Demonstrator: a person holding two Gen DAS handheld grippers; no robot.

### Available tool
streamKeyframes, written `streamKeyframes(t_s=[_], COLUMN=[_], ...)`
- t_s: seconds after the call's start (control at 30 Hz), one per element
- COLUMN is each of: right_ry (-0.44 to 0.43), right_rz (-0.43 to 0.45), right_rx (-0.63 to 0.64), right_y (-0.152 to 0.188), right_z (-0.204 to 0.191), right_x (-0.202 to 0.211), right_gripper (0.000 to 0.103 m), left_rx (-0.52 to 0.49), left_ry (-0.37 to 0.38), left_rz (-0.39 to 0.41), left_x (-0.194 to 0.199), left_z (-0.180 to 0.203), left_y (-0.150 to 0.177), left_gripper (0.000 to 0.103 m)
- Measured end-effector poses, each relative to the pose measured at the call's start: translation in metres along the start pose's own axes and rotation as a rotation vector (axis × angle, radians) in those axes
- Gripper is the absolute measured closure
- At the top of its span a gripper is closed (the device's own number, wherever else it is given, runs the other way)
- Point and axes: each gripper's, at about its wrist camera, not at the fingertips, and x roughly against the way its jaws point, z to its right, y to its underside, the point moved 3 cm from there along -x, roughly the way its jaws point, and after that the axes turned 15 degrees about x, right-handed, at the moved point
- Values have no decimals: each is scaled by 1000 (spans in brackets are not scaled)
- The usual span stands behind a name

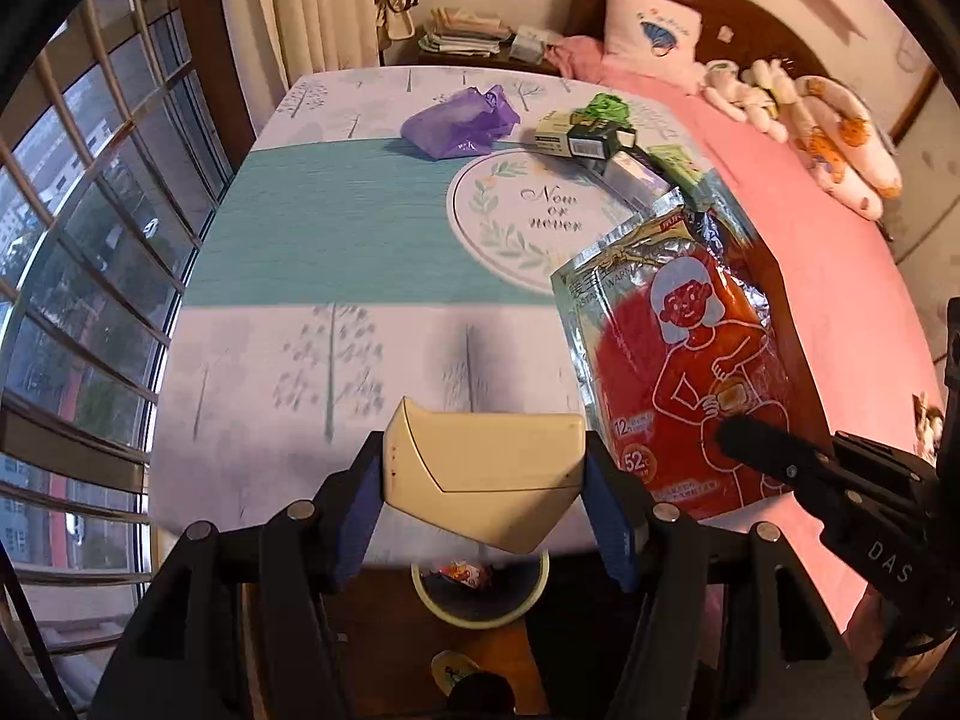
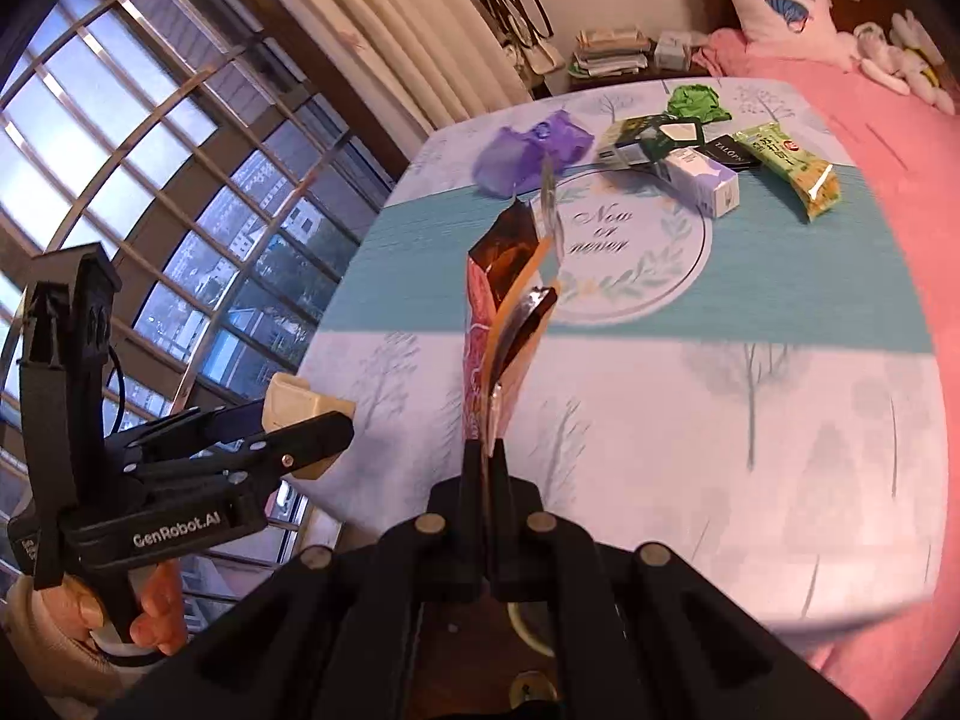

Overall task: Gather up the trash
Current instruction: 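Carry the red bag and beige paper over the bin and release both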

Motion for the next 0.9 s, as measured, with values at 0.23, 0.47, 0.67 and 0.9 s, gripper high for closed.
streamKeyframes(t_s=[0.23, 0.47, 0.67, 0.9], right_ry=[60, 82, 87, 41], right_rz=[-7, -89, -208, -366], right_rx=[40, 64, 122, 75], right_y=[54, 92, 136, 209], right_z=[-67, -91, -101, -82], right_x=[28, 30, 4, -65], right_gripper=[103, 103, 103, 103], left_rx=[-6, 16, 88, 172], left_ry=[39, 51, 57, -16], left_rz=[-9, -86, -167, -286], left_x=[27, 21, -16, -104], left_z=[-38, -63, -84, -111], left_y=[59, 108, 147, 193], left_gripper=[43, 43, 43, 43])
